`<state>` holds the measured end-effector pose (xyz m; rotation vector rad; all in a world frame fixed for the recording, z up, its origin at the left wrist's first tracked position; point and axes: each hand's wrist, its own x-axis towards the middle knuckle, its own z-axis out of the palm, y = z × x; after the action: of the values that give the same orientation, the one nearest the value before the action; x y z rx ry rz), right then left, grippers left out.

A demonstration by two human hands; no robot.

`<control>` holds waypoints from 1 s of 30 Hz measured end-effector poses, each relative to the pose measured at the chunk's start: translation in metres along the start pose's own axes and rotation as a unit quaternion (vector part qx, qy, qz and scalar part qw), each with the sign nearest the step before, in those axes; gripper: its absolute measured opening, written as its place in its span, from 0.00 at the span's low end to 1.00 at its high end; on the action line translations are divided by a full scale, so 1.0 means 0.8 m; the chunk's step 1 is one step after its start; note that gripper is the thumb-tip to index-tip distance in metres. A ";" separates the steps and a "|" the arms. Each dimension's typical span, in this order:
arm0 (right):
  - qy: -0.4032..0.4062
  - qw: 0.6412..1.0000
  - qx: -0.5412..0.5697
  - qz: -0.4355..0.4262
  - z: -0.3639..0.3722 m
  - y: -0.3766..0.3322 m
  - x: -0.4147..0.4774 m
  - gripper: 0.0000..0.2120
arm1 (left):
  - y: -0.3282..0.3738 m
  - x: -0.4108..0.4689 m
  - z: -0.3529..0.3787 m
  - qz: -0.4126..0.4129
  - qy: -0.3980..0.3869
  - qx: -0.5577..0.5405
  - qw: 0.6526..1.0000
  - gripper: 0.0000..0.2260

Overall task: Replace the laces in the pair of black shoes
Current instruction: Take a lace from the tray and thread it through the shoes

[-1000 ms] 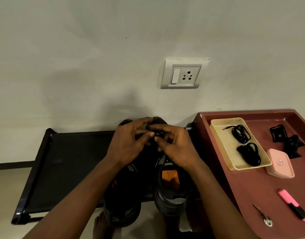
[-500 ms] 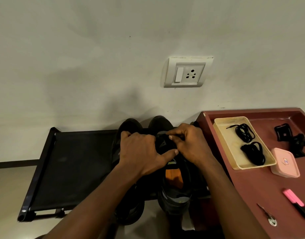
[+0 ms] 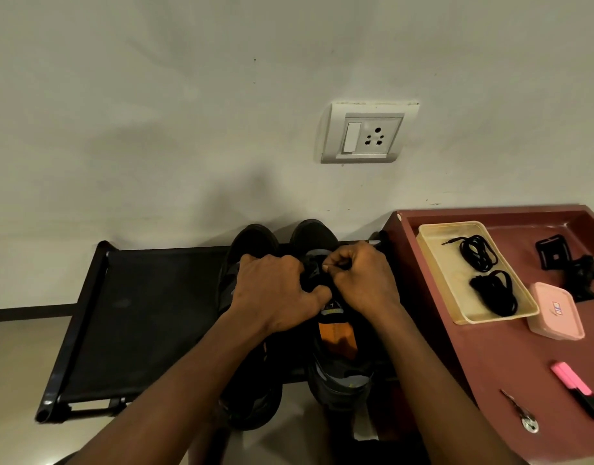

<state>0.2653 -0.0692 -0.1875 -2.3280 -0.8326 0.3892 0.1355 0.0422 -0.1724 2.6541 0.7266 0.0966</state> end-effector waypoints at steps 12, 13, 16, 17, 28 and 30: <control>-0.039 0.947 0.291 0.132 0.013 0.000 -0.003 0.10 | -0.001 0.001 -0.002 0.016 -0.020 -0.006 1.000 0.22; -0.032 0.958 0.256 0.124 0.016 0.000 -0.003 0.10 | -0.002 0.002 -0.003 0.017 -0.028 -0.006 0.999 0.22; 0.000 0.984 0.147 0.100 0.025 -0.003 -0.005 0.12 | 0.000 0.003 -0.004 0.023 -0.036 0.001 0.999 0.21; 0.009 0.985 0.145 0.094 0.028 -0.004 -0.006 0.14 | 0.000 0.002 -0.004 0.025 -0.039 0.009 0.999 0.20; -0.061 0.989 0.110 0.076 0.015 -0.003 0.001 0.11 | 0.003 -0.003 -0.005 0.027 -0.043 0.039 0.998 0.21; -0.044 0.990 0.105 0.079 0.016 -0.003 0.000 0.10 | 0.005 -0.005 -0.009 0.004 -0.039 0.022 0.999 0.23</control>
<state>0.2582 -0.0618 -0.1954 -2.1988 -0.6176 0.6213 0.1328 0.0399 -0.1639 2.6862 0.6996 -0.0199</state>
